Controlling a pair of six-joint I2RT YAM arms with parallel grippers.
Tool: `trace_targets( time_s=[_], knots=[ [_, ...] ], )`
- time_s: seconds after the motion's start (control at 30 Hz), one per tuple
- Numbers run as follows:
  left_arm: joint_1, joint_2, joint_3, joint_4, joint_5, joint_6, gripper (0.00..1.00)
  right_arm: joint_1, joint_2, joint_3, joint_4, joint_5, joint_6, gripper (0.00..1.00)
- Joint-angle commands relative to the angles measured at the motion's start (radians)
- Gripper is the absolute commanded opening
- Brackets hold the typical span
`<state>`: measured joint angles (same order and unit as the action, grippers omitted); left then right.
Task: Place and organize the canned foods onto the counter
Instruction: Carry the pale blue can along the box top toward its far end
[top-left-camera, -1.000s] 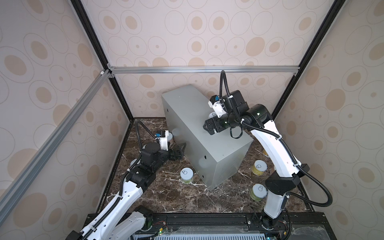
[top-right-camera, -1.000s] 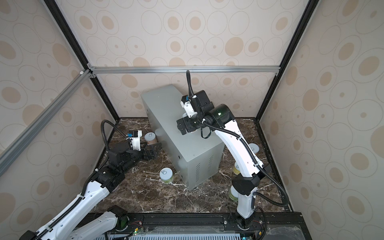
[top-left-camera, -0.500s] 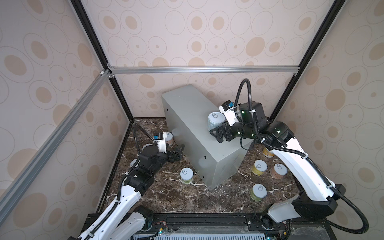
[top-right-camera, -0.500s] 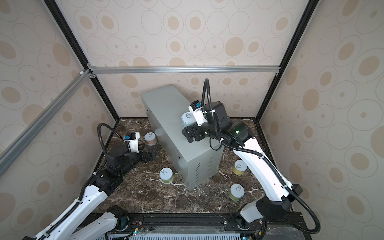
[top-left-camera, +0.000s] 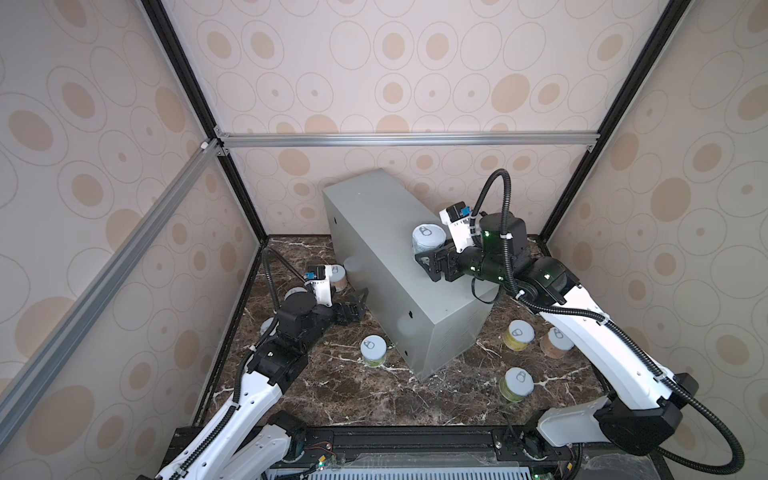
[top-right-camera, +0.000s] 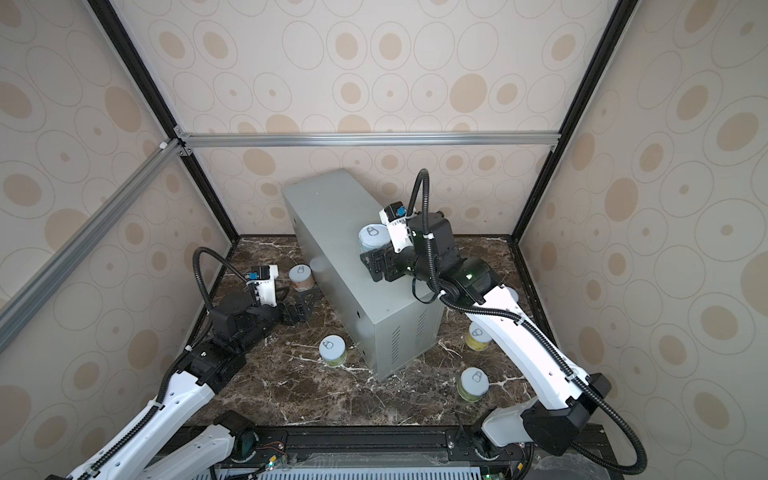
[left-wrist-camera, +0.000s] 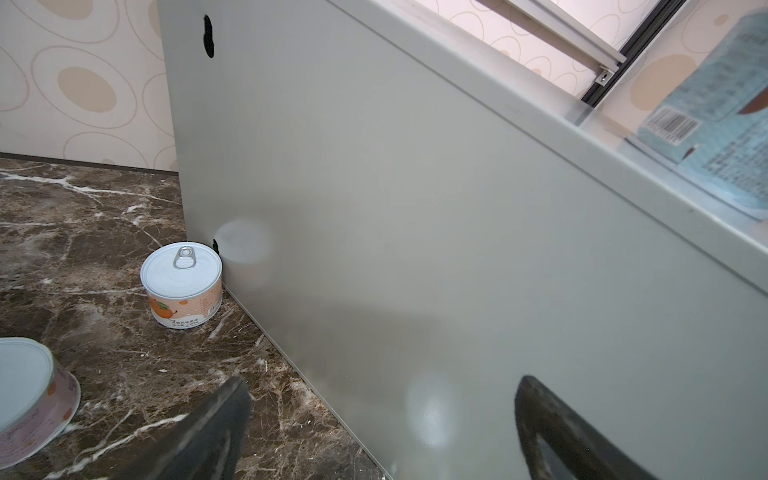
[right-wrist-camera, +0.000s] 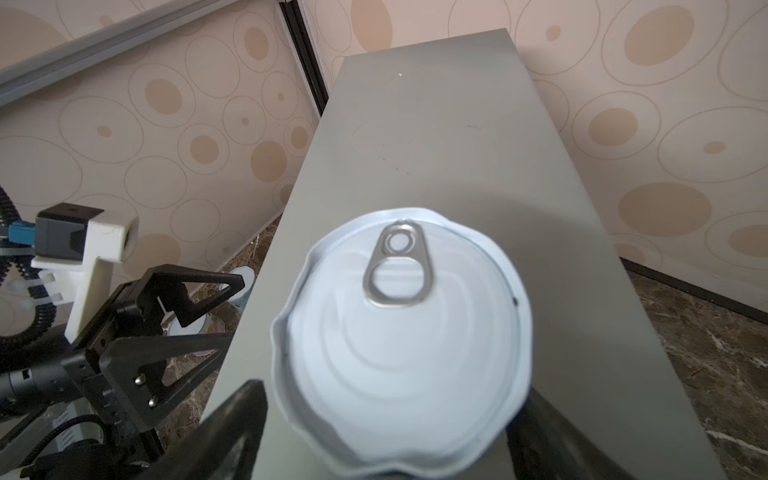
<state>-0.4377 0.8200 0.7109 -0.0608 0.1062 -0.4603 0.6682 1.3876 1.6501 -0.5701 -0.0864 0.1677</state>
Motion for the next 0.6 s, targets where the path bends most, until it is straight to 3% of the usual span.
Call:
trace_targets(
  time_s=[0.0,0.27,0.57],
  knots=[
    [-0.003,-0.016,-0.009,0.015,-0.010,-0.013,0.99,0.001,0.021,-0.001,0.056,-0.015,0.006,0.86],
    [-0.004,-0.028,-0.034,0.016,-0.013,-0.015,0.99,-0.017,0.066,0.016,0.081,-0.013,0.007,0.73],
    [-0.004,-0.042,-0.061,0.022,-0.014,-0.015,0.99,-0.051,0.139,0.052,0.116,-0.040,0.006,0.71]
  ],
)
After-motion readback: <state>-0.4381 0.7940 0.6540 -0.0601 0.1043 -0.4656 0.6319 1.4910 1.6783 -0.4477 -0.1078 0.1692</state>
